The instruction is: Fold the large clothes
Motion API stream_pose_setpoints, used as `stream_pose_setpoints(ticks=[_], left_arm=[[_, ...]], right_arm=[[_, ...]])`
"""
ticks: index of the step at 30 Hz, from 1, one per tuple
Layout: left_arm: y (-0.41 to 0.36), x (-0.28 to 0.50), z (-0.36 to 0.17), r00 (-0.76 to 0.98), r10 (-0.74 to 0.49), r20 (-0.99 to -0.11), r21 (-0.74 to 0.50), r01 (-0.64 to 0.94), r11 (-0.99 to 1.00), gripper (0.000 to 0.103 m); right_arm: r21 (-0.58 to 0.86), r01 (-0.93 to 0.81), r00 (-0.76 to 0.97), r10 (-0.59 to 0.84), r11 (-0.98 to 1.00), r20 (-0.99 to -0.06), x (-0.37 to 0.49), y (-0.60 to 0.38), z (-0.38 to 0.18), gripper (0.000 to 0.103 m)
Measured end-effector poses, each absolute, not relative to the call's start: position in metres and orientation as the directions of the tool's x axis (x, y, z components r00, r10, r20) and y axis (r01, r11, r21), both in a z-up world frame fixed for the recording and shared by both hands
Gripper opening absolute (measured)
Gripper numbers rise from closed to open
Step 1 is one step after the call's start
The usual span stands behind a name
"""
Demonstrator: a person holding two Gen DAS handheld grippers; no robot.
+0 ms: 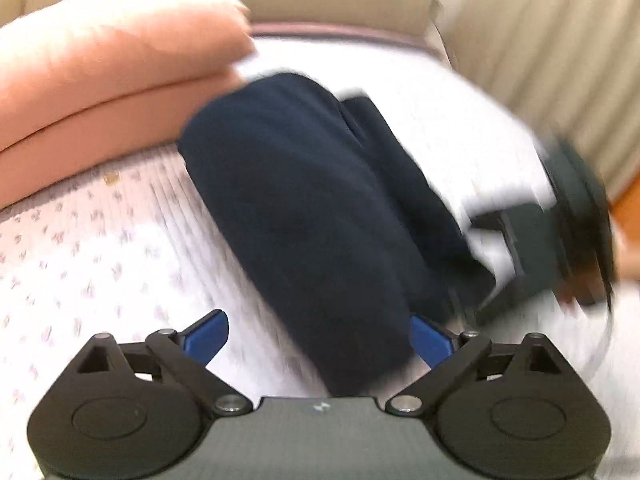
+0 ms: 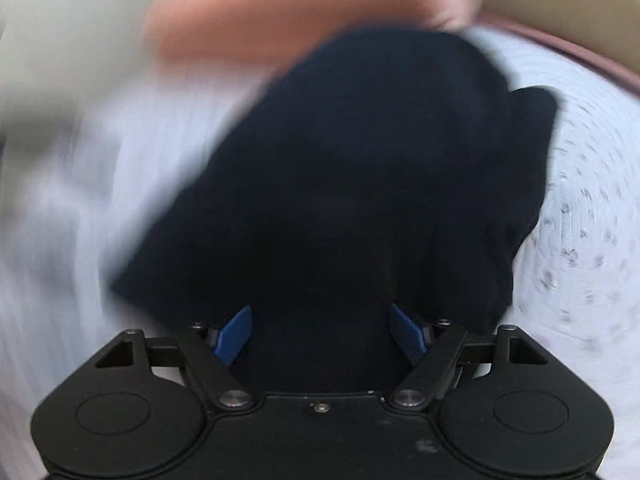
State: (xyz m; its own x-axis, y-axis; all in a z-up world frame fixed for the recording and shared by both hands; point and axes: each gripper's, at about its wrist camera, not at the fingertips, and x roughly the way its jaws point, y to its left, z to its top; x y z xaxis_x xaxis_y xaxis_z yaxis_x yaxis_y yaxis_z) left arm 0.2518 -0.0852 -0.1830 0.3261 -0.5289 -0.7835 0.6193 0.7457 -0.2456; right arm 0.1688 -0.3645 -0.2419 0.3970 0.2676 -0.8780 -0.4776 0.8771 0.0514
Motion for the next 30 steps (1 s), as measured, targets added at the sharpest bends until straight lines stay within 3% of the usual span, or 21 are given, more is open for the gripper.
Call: stream_pose_setpoints(ticks=[2,5,8,10,12,15,18,20,24,27,28,30], left_arm=[[-0.098,0.284,-0.201,0.261,-0.552,-0.792,-0.32,0.593,0.739,0.095],[-0.107,0.308,-0.231,0.155,-0.605,-0.781,-0.44,0.551,0.709,0.101],[-0.121,0.296,-0.249,0.111,-0.567,-0.816,-0.38,0.637,0.671,0.102],[-0.13,0.287,-0.262,0.068,-0.538,-0.84,-0.357,0.677,0.644,0.1],[-0.136,0.279,-0.263,0.096,-0.533,-0.84,-0.312,0.718,0.622,0.1],[-0.134,0.287,-0.266,0.074,-0.549,-0.832,-0.343,0.709,0.616,0.1],[-0.13,0.284,-0.267,0.083,-0.555,-0.828,-0.337,0.717,0.61,0.099],[-0.13,0.278,-0.266,0.094,-0.552,-0.829,-0.327,0.719,0.614,0.1],[-0.124,0.271,-0.262,0.099,-0.576,-0.811,-0.332,0.734,0.593,0.1],[-0.109,0.268,-0.251,0.044,-0.59,-0.807,-0.389,0.712,0.585,0.098],[-0.101,0.272,-0.247,0.014,-0.598,-0.801,-0.425,0.69,0.586,0.098],[-0.085,0.274,-0.23,-0.018,-0.643,-0.766,-0.499,0.647,0.577,0.099]], right_arm=[[-0.023,-0.554,0.358,0.213,0.832,-0.909,0.163,-0.357,-0.229,0.089],[0.125,-0.429,0.428,0.323,0.895,-0.844,0.185,-0.378,-0.187,0.091],[0.335,-0.222,0.593,0.4,0.916,-0.699,0.222,-0.411,-0.157,0.099],[0.404,-0.155,0.645,0.402,0.901,-0.649,0.258,-0.415,-0.158,0.099],[0.398,-0.13,0.62,0.388,0.908,-0.682,0.297,-0.402,-0.174,0.099],[0.307,-0.1,0.591,0.305,0.947,-0.747,0.344,-0.378,-0.212,0.103],[0.298,-0.046,0.672,0.25,0.953,-0.697,0.37,-0.381,-0.236,0.103],[0.383,-0.014,0.674,0.292,0.923,-0.679,0.386,-0.395,-0.252,0.103],[0.402,0.037,0.701,0.263,0.915,-0.663,0.39,-0.419,-0.253,0.102],[0.232,0.166,0.635,0.076,0.958,-0.769,0.384,-0.45,-0.256,0.102],[0.216,0.161,0.621,0.072,0.963,-0.781,0.38,-0.462,-0.257,0.102],[0.357,0.154,0.636,0.184,0.921,-0.749,0.351,-0.494,-0.247,0.102]])
